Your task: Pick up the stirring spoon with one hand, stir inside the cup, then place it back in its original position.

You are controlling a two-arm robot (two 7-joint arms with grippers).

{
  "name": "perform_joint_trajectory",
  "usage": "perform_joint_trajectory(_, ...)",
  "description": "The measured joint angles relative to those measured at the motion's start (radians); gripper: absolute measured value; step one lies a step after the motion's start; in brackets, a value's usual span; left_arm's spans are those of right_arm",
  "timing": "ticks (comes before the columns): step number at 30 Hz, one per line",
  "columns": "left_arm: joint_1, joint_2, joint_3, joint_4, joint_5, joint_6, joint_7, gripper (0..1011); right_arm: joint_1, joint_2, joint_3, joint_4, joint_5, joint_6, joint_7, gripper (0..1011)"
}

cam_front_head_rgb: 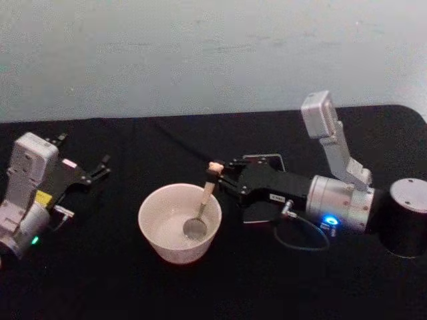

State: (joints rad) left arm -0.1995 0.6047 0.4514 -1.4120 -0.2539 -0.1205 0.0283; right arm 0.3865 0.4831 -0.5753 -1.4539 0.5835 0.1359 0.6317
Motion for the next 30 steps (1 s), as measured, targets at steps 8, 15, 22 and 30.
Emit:
perform_joint_trajectory(8,0.000,0.000,0.000,0.000,0.000,0.000,0.000,1001,-0.033,0.052,0.001,-0.072,0.042,0.016,0.020,214)
perform_joint_trajectory(15,0.000,0.000,0.000,0.000,0.000,0.000,0.000,1001,-0.035,0.062,-0.023,-0.090,0.050,0.016,0.025,214)
perform_joint_trajectory(22,0.000,0.000,0.000,0.000,0.000,0.000,0.000,1001,-0.014,0.027,-0.047,-0.075,0.042,0.012,-0.003,214)
perform_joint_trajectory(30,0.000,0.000,0.000,0.000,0.000,0.000,0.000,1001,0.030,-0.050,-0.065,-0.008,0.005,0.003,-0.060,214)
